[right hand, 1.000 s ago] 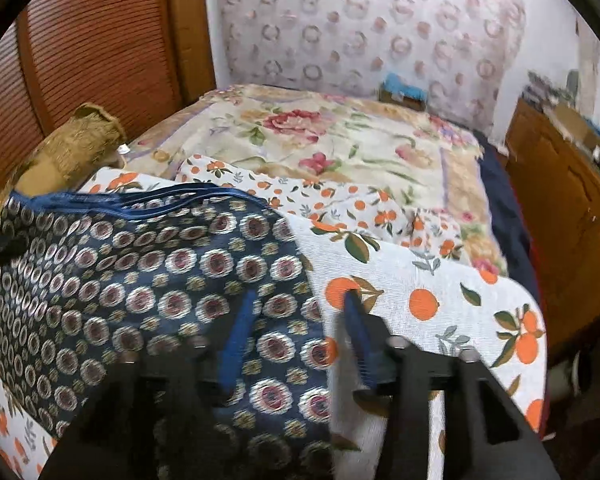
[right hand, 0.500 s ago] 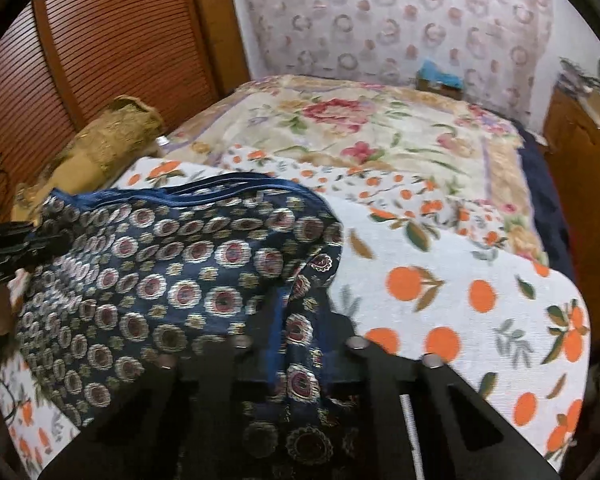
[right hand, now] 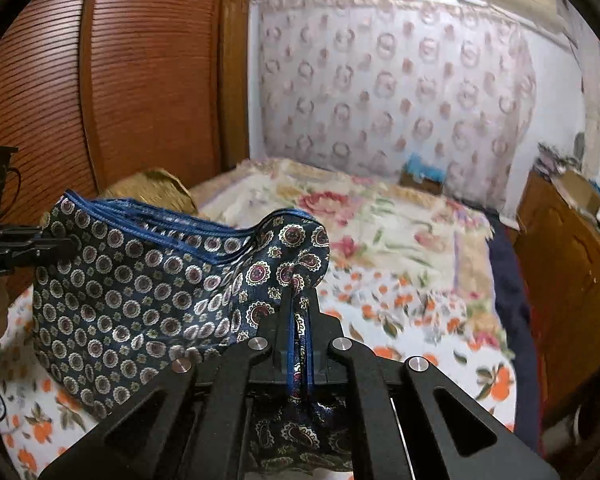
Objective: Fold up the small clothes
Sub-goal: 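Lift the folded robe with both grippers and carry it beside the yellow plush toy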
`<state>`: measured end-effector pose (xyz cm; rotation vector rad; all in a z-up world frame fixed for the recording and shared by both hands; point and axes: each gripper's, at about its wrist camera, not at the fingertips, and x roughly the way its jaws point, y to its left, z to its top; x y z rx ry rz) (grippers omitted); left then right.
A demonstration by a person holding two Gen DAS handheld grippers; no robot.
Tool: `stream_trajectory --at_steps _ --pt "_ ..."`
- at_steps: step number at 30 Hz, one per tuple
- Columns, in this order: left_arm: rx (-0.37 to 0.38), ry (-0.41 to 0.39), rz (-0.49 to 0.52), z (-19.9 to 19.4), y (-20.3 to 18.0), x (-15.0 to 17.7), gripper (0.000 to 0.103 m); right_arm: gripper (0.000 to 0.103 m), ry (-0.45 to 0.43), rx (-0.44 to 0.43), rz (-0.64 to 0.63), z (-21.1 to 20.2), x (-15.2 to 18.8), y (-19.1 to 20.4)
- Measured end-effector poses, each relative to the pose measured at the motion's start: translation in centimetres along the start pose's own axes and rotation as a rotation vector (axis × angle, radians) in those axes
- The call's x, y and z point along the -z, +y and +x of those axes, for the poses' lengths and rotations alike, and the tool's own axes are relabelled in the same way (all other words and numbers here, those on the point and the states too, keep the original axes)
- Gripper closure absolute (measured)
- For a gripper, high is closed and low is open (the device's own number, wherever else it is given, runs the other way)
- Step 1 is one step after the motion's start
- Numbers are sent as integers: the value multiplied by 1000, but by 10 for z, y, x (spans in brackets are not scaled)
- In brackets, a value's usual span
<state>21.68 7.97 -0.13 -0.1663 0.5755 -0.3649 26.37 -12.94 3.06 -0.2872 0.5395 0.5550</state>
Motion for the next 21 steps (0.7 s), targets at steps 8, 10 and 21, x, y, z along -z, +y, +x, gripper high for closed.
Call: stream_trajectory --at_steps 8,10,21 --pt "-96 -124 -34 -54 32 -13 97 100 -90 -31 -70 4 -47 23" --pt "-131 -149 -51 -66 44 -15 97 100 -116 -47 -95 14 -62 33" --pt "-353 -189 -229 -85 133 23 97 100 -139 -155 -287 144 -139 80"
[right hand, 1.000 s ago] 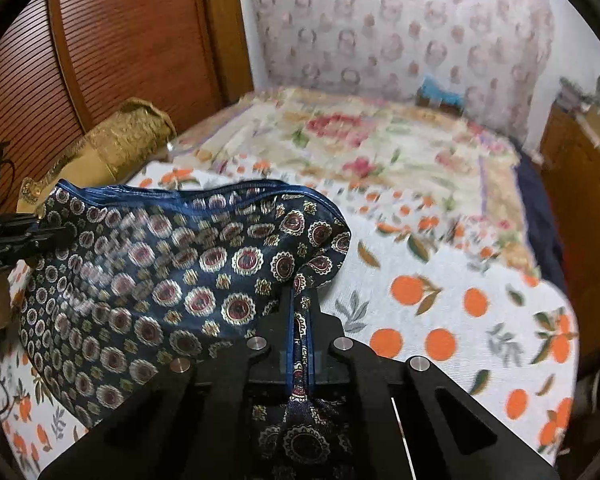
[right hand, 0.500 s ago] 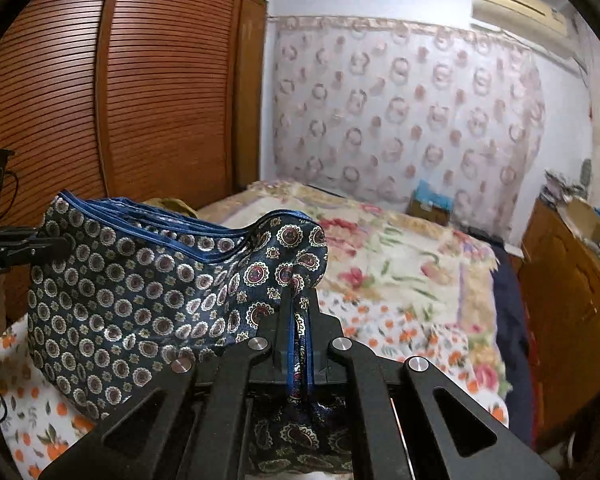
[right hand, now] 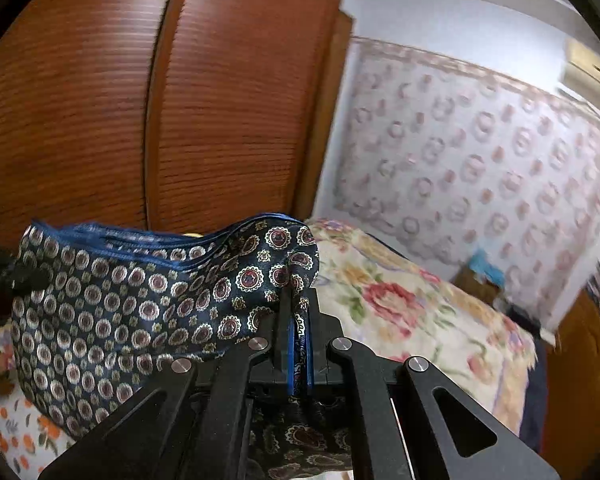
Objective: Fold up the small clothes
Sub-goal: 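Lift the folded robe with both grippers and carry it beside the yellow plush toy, then lower the folded robe onto the bed edge and open both grippers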
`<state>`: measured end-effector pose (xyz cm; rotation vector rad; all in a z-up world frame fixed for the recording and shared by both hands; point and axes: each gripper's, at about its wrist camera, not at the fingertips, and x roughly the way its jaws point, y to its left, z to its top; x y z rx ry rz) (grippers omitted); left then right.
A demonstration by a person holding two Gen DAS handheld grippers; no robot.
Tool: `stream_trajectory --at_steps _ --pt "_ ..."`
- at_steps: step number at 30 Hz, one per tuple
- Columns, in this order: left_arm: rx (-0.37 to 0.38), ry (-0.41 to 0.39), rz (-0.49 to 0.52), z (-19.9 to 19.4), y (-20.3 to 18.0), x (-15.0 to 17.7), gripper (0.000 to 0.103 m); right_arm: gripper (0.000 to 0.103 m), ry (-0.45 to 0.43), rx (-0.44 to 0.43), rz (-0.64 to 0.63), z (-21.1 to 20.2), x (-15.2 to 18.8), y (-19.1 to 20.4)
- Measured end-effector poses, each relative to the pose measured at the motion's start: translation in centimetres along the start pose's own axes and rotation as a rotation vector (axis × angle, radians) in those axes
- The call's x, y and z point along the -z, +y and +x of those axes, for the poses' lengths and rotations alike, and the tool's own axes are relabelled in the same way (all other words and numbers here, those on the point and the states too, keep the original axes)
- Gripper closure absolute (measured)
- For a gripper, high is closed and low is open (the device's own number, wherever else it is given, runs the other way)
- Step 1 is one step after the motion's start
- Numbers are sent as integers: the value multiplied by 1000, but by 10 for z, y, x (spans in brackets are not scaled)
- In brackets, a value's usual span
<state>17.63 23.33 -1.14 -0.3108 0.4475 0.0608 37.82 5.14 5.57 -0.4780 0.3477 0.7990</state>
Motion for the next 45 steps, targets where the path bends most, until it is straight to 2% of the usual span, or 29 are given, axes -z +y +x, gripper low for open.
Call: stream_trajectory --at_steps 2,8,12,13,15,17,18,19,21,23,25,27,28,29,30,32,33,34,36,45 --pt "-42 14 -23 2 11 14 97 100 21 -15 -28 29 -7 8" --pt "-100 31 -81 6 31 46 97 100 82 -50 -129 103 -14 34" --pt "-133 43 -63 6 26 54 97 100 86 -59 -123 124 -23 29" --pt "-141 42 -57 4 24 55 97 100 83 -73 -112 116 -25 23" --pt "-156 44 -52 4 24 56 97 99 88 -68 -101 124 -29 21" --pt "-165 44 -47 0 23 56 97 99 96 -70 -90 131 -31 29" --pt "-169 48 -39 1 22 56 96 96 102 -72 -85 135 -33 30" --pt "-178 50 -30 0 22 56 94 87 111 -71 -76 140 -36 31" --pt "-182 51 -18 -1 22 54 87 75 120 -50 -57 122 -30 44" --pt "-178 57 -15 -2 25 52 81 70 116 -23 -50 111 -29 48" --pt "-183 53 -2 -6 25 51 77 58 107 -6 -27 103 -28 49" --pt "-189 34 18 -13 22 50 59 56 98 -4 4 91 -27 49" --pt "-193 26 27 -16 21 49 58 53 91 -9 19 83 -25 50" --pt "-198 25 38 -19 20 48 51 51 84 -11 30 77 -23 51" --pt "-197 25 47 -21 19 48 35 49 80 -9 37 71 -21 54" --pt "-182 27 59 -25 16 46 17 46 67 -11 47 59 -16 58" --pt "-181 29 73 -27 13 46 16 43 4 26 69 53 -11 61" --pt "-182 34 86 -28 11 46 14 40 3 20 79 46 -6 63" --pt "-172 43 113 -30 4 48 0 37 1 13 101 34 4 66" --pt "-123 74 157 -38 -24 59 0 29 4 25 198 -20 49 71"
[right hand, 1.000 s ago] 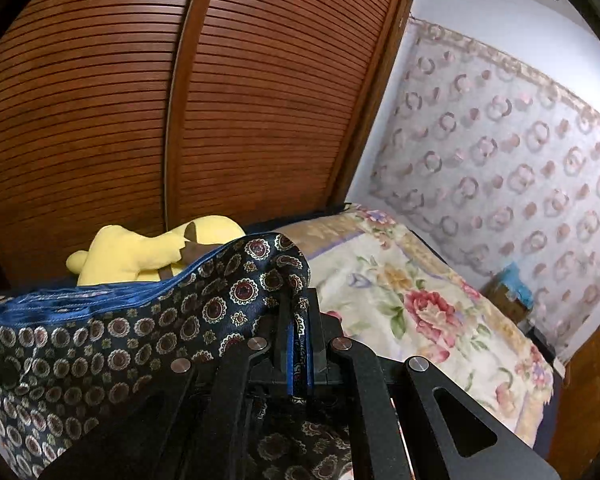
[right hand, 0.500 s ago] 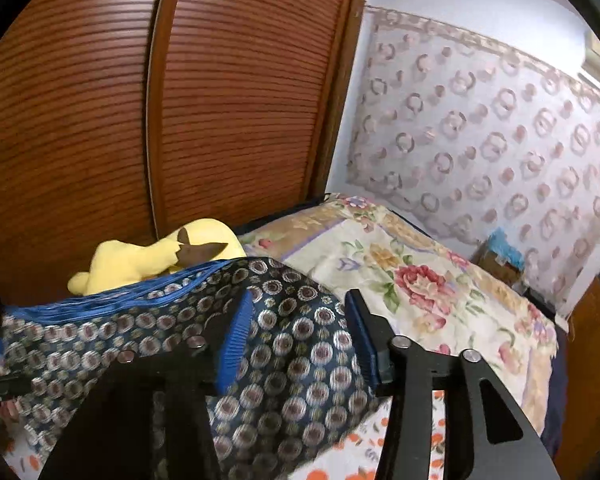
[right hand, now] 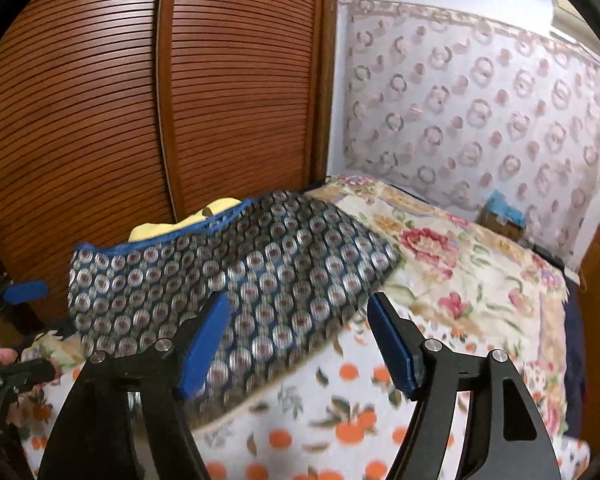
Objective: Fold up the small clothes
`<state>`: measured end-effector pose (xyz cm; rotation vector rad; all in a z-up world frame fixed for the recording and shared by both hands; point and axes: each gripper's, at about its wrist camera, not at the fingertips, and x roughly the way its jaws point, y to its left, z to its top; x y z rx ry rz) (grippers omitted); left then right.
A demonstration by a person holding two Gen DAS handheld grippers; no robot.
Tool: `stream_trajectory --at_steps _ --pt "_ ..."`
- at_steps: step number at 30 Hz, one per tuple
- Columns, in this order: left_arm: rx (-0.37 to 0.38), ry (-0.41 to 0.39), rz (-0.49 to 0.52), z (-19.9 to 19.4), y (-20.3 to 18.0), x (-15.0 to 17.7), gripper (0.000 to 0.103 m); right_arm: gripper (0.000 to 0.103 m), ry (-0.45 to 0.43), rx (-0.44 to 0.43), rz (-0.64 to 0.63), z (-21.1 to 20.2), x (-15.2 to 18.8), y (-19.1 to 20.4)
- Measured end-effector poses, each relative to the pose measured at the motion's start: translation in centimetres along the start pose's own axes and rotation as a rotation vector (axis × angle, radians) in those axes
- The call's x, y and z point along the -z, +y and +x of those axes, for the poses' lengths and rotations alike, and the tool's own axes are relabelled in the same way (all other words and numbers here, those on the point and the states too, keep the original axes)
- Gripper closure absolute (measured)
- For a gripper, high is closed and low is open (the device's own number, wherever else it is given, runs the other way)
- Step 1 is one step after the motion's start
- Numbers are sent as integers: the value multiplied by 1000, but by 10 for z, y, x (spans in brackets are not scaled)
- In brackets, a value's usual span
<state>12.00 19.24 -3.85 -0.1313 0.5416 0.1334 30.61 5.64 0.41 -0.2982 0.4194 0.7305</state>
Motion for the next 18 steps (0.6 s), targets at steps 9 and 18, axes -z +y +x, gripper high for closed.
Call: stream_trajectory --at_steps 9,18 --pt "97 -11 78 -17 -48 8 0 23 -10 59 89 -81 54 3" --pt "126 -68 138 -32 -107 1 0 22 -96 311 219 -203 102 1"
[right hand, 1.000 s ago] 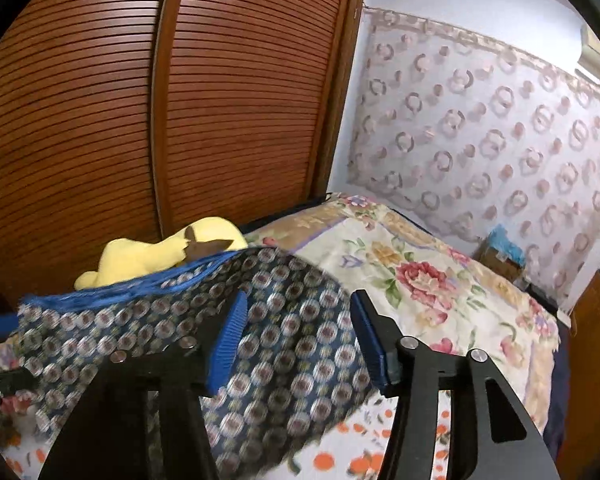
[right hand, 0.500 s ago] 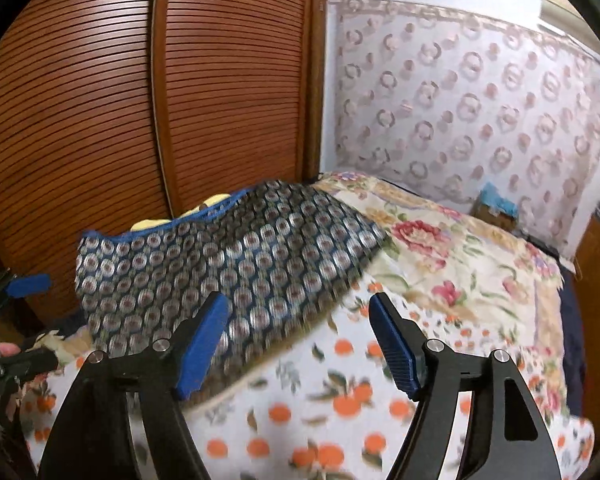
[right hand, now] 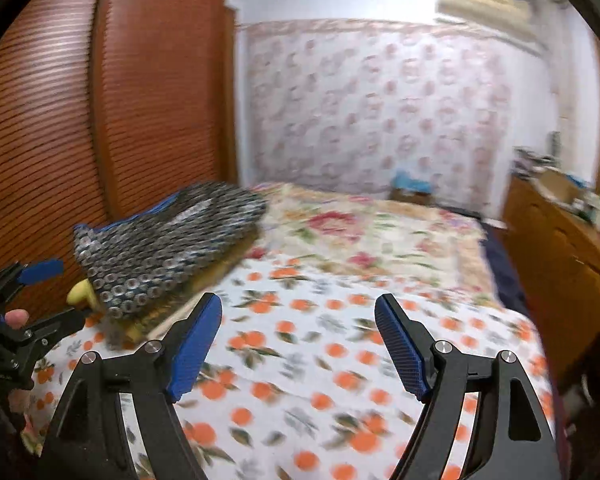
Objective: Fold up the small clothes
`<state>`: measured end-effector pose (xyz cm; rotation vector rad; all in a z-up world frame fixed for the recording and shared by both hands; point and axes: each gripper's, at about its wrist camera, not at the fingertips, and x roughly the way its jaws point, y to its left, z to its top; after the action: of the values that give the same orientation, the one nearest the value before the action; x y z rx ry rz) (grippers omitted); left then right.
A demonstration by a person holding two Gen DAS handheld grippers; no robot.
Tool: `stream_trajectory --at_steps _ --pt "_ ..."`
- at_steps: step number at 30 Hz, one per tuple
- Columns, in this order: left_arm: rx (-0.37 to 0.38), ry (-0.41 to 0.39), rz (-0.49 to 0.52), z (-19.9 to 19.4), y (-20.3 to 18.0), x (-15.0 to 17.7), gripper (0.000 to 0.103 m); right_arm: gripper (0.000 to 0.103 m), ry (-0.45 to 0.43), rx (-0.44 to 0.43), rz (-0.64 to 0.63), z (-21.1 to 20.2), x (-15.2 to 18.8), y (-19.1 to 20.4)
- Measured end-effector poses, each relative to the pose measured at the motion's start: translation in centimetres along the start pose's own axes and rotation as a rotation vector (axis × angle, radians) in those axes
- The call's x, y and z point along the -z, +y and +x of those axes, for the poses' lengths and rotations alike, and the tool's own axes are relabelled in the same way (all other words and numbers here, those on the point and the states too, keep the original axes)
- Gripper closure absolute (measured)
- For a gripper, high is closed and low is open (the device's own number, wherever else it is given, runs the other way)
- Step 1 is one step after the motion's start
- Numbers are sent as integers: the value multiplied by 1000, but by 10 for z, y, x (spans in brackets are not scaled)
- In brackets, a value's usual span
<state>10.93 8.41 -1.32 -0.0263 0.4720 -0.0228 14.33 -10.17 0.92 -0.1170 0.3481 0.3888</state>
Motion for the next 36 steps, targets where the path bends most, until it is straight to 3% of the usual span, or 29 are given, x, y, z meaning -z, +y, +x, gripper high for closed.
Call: stream_trajectory --at_steps 4,12,36 --pt "16 -16 4 -6 -16 -7 0 22 -40 93 62 -49 6 -17" --pt "45 -44 4 -22 -36 -19 0 22 -82 169 89 -105 16 -21" --pt "30 -34 16 -22 -41 -17 0 22 -104 177 105 -88 22 -21"
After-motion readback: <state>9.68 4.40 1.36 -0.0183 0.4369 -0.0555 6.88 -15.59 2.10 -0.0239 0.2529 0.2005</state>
